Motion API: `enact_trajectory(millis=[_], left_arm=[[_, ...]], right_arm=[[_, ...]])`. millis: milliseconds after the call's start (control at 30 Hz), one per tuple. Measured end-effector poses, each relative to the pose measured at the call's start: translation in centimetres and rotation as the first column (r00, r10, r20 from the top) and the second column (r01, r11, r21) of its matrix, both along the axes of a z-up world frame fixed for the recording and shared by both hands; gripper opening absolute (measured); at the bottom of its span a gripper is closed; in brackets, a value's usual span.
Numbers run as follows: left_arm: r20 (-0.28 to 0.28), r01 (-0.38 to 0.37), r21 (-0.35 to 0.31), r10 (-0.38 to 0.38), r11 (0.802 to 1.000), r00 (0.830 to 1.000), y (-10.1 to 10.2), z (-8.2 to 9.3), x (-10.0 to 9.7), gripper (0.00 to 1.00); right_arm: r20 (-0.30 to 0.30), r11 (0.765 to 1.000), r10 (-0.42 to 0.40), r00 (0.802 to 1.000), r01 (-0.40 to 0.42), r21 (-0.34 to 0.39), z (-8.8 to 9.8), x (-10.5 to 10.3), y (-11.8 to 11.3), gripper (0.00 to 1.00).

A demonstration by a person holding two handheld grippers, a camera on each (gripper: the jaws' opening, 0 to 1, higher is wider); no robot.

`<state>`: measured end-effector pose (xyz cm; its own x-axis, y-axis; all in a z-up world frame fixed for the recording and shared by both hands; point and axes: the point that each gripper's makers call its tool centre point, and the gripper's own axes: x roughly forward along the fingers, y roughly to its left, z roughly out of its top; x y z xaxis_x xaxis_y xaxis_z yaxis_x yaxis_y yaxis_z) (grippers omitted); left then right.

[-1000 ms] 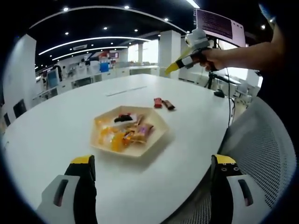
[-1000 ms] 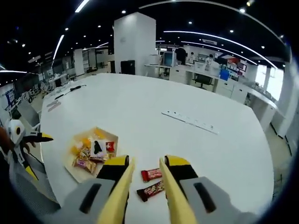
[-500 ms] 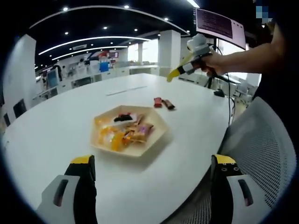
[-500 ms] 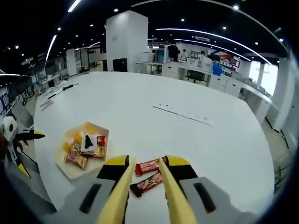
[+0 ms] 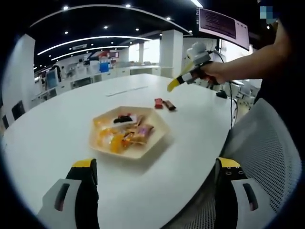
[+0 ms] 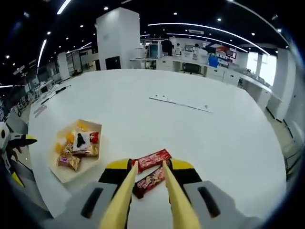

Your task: Place the target food into the container with the food tongs after gripping and lifting it, then release it inside without dropping or visibly crushing the food.

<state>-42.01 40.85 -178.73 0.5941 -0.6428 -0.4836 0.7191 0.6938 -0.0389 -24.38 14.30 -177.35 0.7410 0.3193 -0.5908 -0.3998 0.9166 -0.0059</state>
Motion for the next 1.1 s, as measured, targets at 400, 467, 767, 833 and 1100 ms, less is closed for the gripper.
enact_trajectory(millis=[400, 467, 767, 833, 1100], left_arm=[[-0.013, -0.004, -0.009, 0.004, 1.000, 1.000, 0.0, 0.0, 0.0, 0.99], [-0.015, -0.007, -0.011, 0.007, 1.000, 1.000, 0.0, -0.1, 0.0, 0.99], [-0.018, -0.010, -0.016, 0.009, 1.000, 1.000, 0.0, 0.0, 0.0, 0.99], [-0.017, -0.006, -0.014, 0.006, 1.000, 1.000, 0.0, 0.0, 0.0, 0.99], [-0.014, -0.012, -0.014, 0.012, 1.000, 1.000, 0.0, 0.0, 0.1, 0.99]], right_arm=[[-0.044, 0.996, -0.057, 0.997, 0.054, -0.065, -3.9, -0.1, 0.3, 0.29], [-0.050, 0.997, -0.049, 0.998, 0.045, -0.069, -4.2, -0.3, 0.5, 0.29], [-0.066, 0.994, -0.033, 0.997, 0.026, -0.104, -4.9, -0.9, -0.5, 0.29], [-0.069, 0.994, -0.026, 0.997, 0.018, -0.111, -4.9, -1.1, -0.7, 0.29], [-0.086, 0.992, -0.018, 0.996, 0.007, -0.129, -4.9, -1.7, -2.8, 0.29]])
